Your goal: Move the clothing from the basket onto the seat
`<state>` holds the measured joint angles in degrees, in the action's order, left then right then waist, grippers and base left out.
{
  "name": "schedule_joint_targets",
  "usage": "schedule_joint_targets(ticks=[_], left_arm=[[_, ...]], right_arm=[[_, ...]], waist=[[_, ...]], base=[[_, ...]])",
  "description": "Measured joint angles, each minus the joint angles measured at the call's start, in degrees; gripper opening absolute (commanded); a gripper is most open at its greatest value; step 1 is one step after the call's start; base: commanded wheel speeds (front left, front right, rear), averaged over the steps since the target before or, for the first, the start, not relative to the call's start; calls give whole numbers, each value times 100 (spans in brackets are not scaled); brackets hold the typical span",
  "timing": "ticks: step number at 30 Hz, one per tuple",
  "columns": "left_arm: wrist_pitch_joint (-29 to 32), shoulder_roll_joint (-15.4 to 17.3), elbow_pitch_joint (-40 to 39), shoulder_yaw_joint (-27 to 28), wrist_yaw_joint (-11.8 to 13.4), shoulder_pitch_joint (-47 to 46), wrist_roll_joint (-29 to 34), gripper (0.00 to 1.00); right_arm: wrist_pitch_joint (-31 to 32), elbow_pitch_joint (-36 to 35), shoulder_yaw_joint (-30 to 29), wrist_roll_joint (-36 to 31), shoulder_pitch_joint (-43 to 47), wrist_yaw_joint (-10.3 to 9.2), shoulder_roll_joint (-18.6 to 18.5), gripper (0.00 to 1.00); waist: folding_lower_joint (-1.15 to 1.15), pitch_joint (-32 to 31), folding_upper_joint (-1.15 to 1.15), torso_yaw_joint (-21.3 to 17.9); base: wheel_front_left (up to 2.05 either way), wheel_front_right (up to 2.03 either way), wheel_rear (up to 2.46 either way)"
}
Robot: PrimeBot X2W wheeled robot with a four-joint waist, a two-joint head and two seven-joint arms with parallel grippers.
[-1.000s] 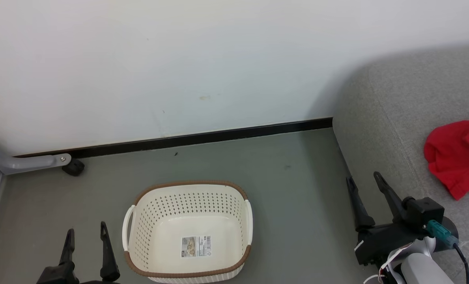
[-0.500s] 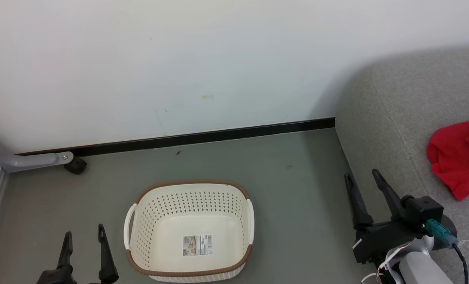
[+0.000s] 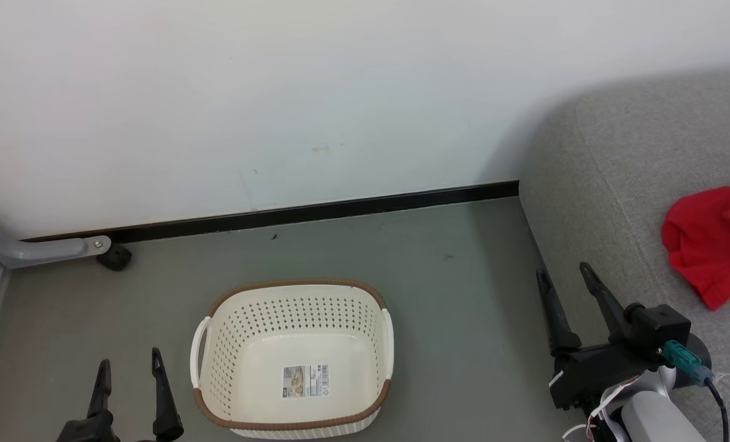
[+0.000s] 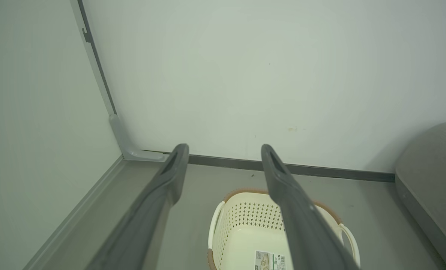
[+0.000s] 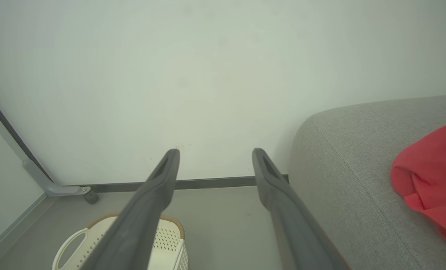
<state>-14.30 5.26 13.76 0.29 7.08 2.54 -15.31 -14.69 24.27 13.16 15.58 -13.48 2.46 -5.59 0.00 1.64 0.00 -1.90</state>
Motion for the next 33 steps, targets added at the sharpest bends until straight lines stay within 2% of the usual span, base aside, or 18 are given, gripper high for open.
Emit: schedule_joint_targets(ticks=[3,4,13,33], left_arm=[[0,-1,-5,8,0,0,38,100],[0,-3,-9,8,0,0,38,0],[65,-118,401,-38,-34,147,-49,0],[552,-145,452,93,-320,34,-1744,0]], right_arm=[[0,-11,0,0,0,-1,1,100],[0,-14,0,0,0,-2,1,0],[58,383,-15,90,438,7,48,0],[563,233,-495,1781,439,66,98,0]], waist=[[0,0,0,-6],[0,0,0,-7],[0,-3,0,-7],[0,-46,0,39]], base=[[0,0,0],[0,0,0],[0,0,0],[0,0,0]])
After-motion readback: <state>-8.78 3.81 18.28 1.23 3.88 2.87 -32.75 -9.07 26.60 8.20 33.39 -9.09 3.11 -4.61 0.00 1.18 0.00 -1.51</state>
